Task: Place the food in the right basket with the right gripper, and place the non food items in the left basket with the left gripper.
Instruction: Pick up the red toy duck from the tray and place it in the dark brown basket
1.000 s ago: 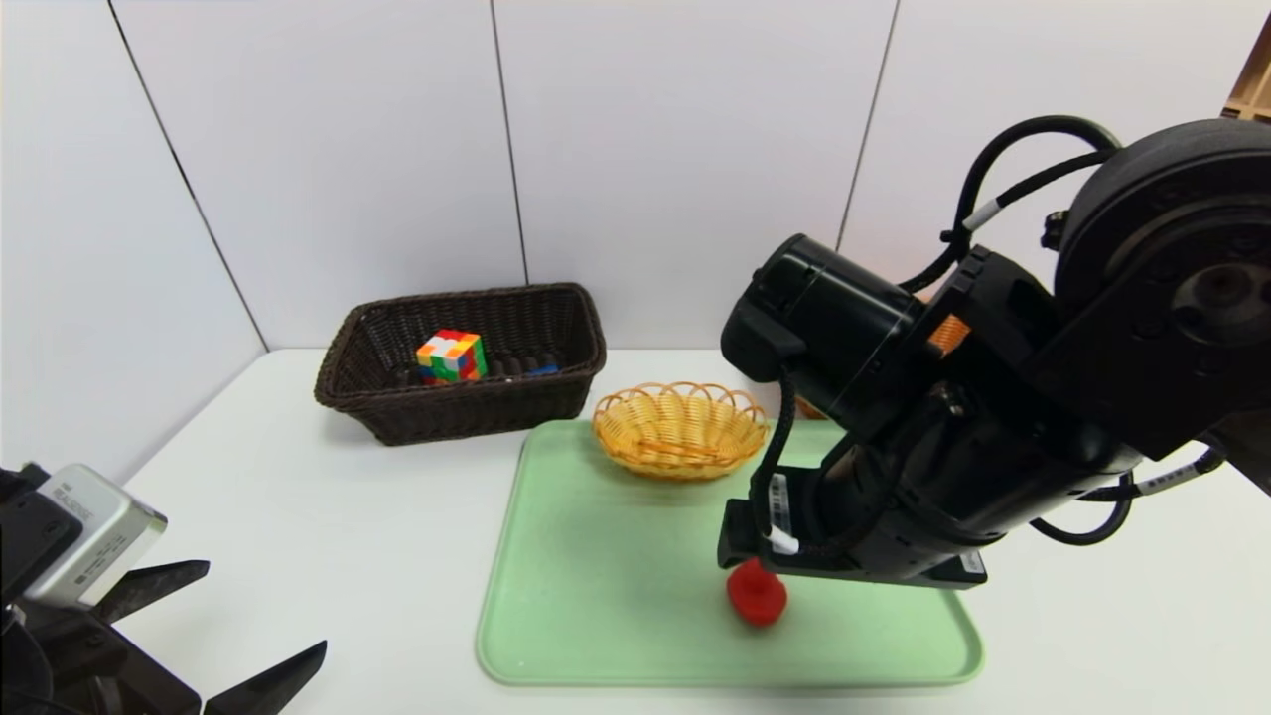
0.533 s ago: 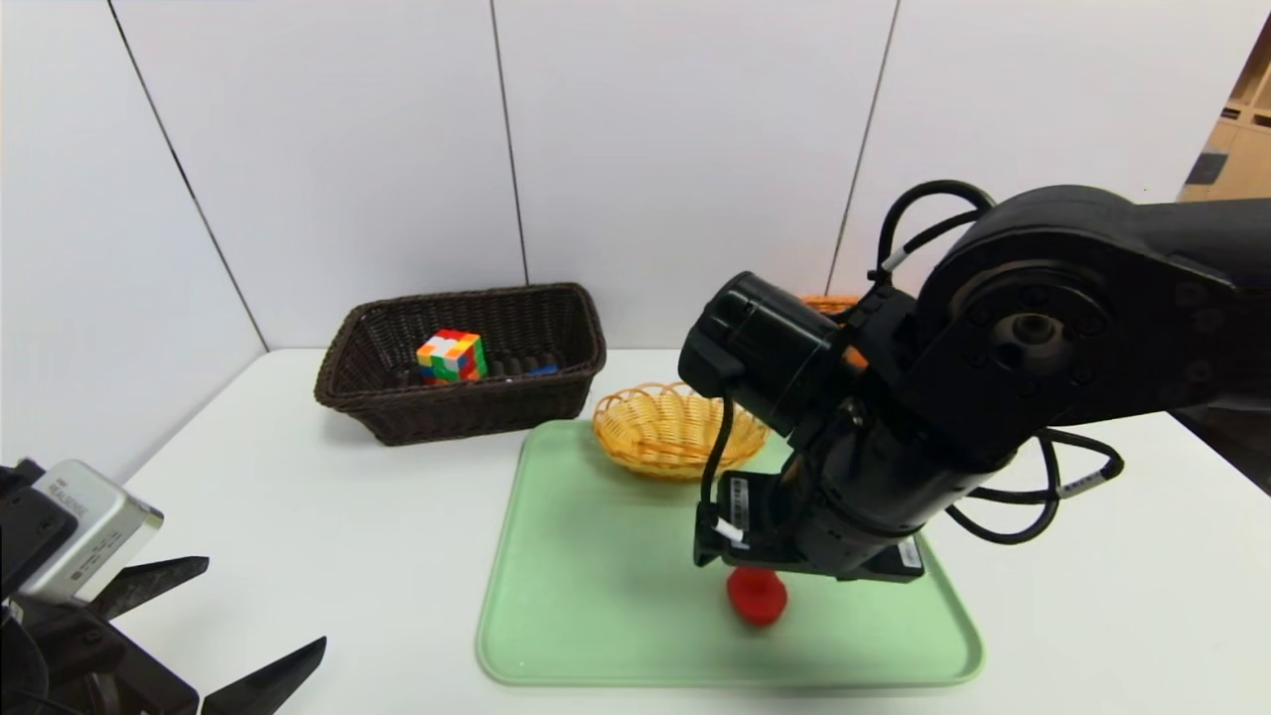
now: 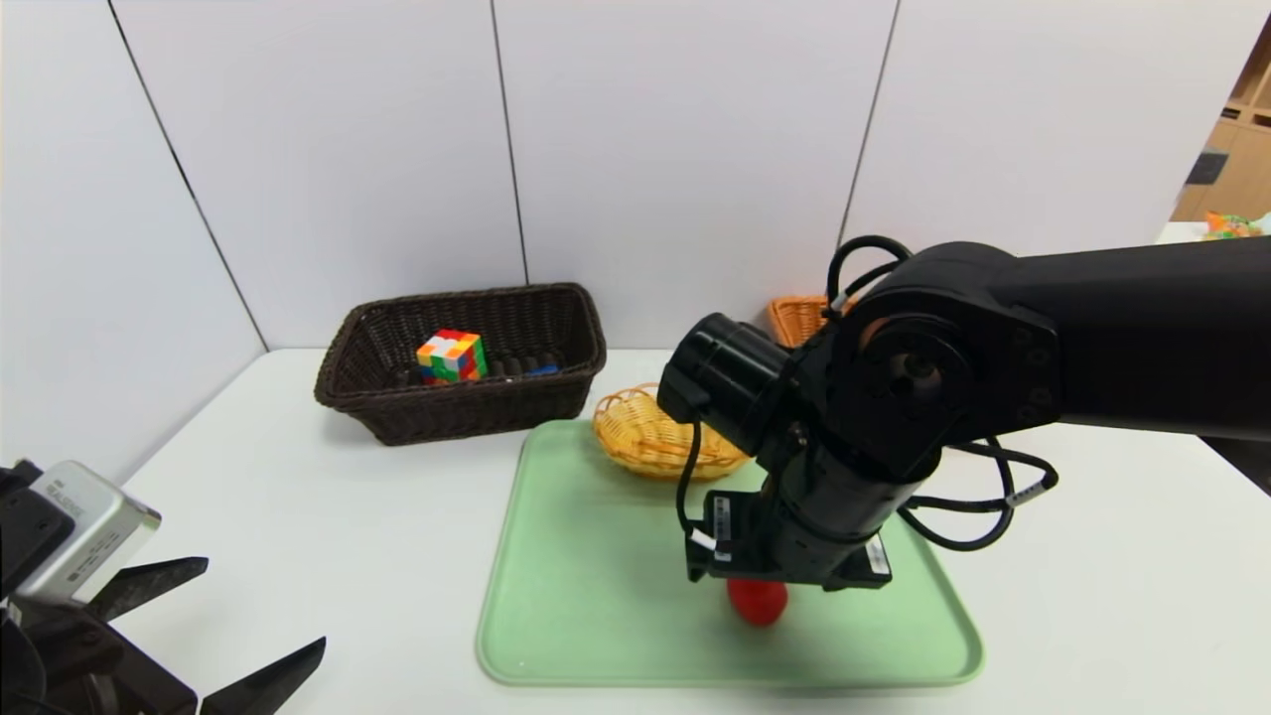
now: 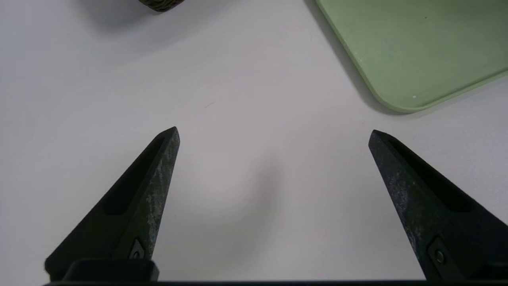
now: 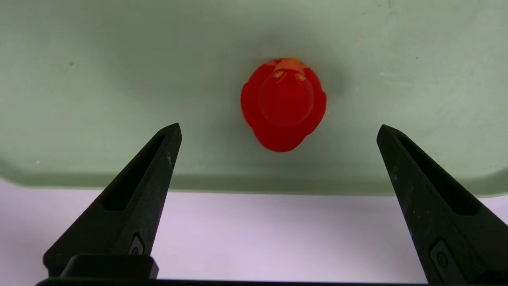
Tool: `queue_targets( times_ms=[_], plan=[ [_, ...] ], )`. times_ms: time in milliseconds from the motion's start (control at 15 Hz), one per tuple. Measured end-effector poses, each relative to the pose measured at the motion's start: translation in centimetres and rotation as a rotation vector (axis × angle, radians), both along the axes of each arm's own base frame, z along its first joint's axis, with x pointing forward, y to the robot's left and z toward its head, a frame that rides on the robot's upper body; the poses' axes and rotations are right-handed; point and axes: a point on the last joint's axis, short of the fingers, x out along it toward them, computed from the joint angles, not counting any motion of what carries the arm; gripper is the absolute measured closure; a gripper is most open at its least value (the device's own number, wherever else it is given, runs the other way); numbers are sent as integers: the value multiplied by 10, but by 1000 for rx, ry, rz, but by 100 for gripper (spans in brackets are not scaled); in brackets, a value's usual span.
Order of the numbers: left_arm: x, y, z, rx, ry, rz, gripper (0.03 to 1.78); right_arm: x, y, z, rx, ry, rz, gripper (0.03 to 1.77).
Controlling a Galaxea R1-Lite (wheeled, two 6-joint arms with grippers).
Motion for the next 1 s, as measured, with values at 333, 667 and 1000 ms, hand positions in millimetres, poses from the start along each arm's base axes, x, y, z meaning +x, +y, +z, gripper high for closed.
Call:
queue_targets(
  times_ms=[333,667,1000],
  plan=[
    [0,0,-1,0,3,0,12,7,0,-12,-11,11,-12,10],
    [0,0,0,0,2,-1,12,10,3,-18,-8,23,-10,10],
    [0,0,-1,1,2,-1,12,12,4,-26,-24,39,-11,10]
  ],
)
